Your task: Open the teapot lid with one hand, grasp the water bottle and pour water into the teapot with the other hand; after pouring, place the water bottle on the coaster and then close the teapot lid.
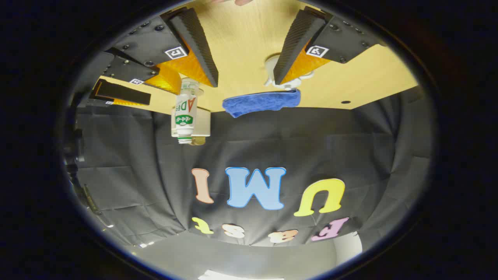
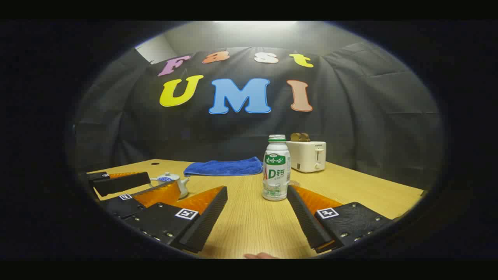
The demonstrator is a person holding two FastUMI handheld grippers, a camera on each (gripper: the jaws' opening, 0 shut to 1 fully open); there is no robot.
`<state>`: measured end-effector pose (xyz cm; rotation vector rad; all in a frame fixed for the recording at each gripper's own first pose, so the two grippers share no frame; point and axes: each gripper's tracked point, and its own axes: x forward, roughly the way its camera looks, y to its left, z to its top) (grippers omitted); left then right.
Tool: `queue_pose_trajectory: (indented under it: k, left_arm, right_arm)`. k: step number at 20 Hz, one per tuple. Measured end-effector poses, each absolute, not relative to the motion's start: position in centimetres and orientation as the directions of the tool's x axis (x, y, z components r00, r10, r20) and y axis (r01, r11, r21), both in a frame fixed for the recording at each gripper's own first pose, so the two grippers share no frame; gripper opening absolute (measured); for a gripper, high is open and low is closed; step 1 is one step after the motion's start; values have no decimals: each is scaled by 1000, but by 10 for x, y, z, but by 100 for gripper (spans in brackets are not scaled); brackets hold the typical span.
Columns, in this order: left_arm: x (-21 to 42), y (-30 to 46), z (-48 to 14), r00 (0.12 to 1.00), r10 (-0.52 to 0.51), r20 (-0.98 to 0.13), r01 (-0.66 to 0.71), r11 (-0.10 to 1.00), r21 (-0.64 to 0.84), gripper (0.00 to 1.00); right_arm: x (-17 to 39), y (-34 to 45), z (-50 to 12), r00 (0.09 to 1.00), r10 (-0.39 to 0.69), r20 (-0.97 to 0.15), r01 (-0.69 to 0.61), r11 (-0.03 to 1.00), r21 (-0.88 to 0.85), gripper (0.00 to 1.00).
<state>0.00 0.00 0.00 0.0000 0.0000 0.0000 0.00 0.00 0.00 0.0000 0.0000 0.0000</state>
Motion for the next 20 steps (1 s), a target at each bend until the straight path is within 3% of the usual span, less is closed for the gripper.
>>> queue_pose_trajectory:
  k: [2, 4, 8, 15, 18, 20]
  left_arm:
    - [-2, 13, 0, 994, 109, -2, -109, 994, 3, 99]
    - [-10, 14, 4, 985, 171, -2, -171, 985, 6, 95]
    - [-6, 14, 1, 984, 176, -4, -176, 984, 2, 99]
    - [-7, 15, 1, 984, 177, -7, -177, 984, 2, 99]
    - [-5, 7, 0, 992, 128, -9, -128, 992, 1, 99]
    - [-4, 2, 2, 995, 98, -5, -98, 995, 0, 91]
  right_arm:
    - [1, -3, -1, 1000, -19, 5, 19, 1000, 2, 95]
    - [3, -13, -2, 996, -85, 1, 85, 996, 1, 95]
    - [2, 3, 0, 1000, 17, 9, -17, 1000, -4, 94]
    - [5, -5, 0, 1000, 20, 8, -20, 1000, -4, 95]
    - [2, 10, 0, 996, 93, 9, -93, 996, -12, 95]
    - [5, -5, -2, 999, 32, -1, -32, 999, -5, 95]
